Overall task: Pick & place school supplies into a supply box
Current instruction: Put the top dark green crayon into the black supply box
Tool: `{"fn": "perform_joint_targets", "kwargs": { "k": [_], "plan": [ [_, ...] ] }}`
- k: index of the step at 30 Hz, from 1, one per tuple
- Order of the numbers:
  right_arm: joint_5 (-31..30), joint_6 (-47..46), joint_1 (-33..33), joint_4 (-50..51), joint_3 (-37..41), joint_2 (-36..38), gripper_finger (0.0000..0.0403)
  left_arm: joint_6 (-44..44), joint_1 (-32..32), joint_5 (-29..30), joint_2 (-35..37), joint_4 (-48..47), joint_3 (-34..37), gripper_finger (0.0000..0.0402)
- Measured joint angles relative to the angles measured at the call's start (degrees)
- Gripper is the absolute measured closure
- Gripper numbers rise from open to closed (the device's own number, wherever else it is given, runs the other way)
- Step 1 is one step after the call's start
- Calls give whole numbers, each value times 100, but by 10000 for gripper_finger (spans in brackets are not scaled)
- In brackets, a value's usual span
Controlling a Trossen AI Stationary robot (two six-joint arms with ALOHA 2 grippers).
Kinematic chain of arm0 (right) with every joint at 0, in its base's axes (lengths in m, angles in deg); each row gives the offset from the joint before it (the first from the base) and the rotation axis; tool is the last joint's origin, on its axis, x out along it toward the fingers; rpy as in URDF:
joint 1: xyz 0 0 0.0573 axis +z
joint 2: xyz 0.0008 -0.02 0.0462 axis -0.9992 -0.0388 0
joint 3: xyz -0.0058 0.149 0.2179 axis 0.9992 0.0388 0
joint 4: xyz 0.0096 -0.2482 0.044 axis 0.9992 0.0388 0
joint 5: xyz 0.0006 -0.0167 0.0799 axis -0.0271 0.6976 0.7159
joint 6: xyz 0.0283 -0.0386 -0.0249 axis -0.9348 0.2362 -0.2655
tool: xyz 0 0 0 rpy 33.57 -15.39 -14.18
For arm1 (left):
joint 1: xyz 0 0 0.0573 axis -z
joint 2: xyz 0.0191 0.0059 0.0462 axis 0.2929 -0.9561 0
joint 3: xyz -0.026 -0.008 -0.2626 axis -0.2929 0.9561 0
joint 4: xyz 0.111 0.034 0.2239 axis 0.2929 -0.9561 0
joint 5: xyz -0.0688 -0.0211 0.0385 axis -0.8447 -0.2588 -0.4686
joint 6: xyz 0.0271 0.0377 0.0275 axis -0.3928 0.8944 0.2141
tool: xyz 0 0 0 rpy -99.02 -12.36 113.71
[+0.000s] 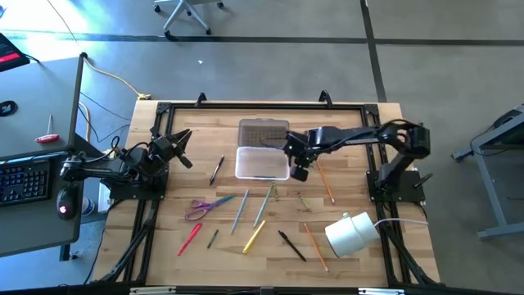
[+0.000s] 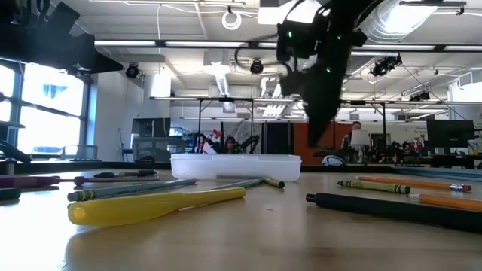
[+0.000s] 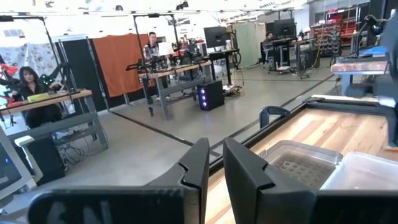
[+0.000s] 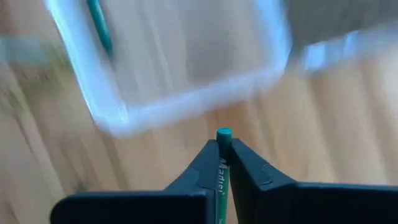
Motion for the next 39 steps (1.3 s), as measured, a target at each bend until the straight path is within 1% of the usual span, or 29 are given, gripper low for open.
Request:
{"fn": "perform_joint_targets", "kwargs": {
  "k": [3, 7, 8, 10, 13, 18, 27, 29, 34, 39],
  "plan": [
    [260, 281, 68, -1113, -17, 69, 399, 0, 0, 2, 0, 56, -2, 316],
    [553, 670, 183, -2791, -15, -164, 392, 36, 0, 2, -2, 202, -1, 316],
    [641, 807, 211, -3138, -18, -223, 392, 44, 0, 2, -2, 249, -2, 316],
    [723, 1018, 242, -3482, -33, -386, 394, 46, 0, 3, 0, 286, 0, 316],
    [616, 978, 241, -3387, -24, -647, 398, 46, 0, 2, -2, 286, -1, 316],
    [600, 643, 141, -2892, -17, -914, 395, 48, 0, 2, -1, 274, -1, 316],
    [601, 596, 23, -2087, -26, -951, 392, 50, 0, 2, 0, 173, -2, 316],
    [521, 596, 2, -1978, -26, -951, 391, 48, 0, 0, -1, 173, -2, 316],
    [212, 599, -69, -2000, -26, -951, 391, 48, 0, -2, -2, 173, -2, 316],
    [250, 635, -162, -2010, -26, -949, 391, 48, 0, -2, -1, 173, -2, 316]
  ]
}}
